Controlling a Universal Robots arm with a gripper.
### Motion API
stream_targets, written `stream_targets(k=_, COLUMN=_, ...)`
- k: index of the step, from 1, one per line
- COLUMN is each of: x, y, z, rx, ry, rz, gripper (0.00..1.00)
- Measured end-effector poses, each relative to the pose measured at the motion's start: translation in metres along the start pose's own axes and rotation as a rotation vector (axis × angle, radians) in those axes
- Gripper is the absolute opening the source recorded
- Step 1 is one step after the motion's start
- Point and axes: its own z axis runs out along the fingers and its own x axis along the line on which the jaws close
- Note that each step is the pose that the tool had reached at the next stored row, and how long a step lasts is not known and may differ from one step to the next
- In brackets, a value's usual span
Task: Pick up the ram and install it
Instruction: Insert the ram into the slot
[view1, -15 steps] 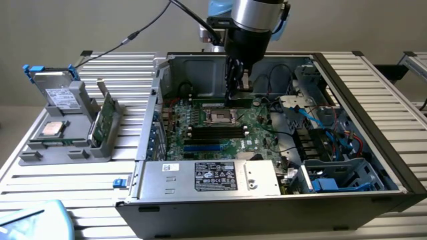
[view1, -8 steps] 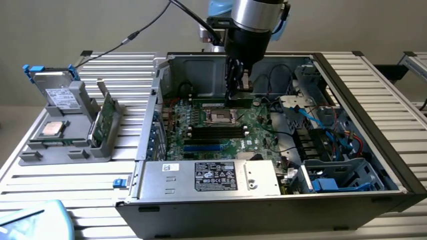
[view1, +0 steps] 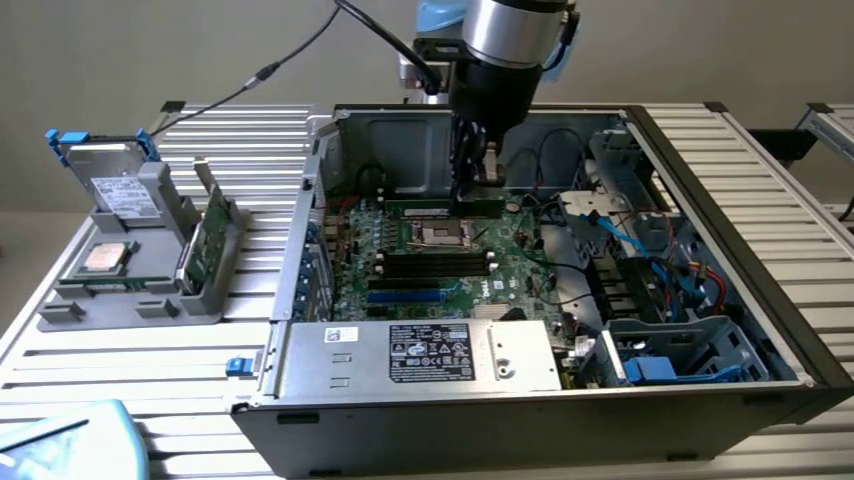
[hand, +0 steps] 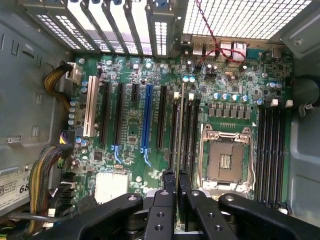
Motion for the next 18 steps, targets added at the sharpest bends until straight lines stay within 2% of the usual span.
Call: stream_targets(k=18, x=-0.004, y=-0.0046, z=0.0323, rx=-0.0001, ry=0.0, rz=0.0, gripper=0.14)
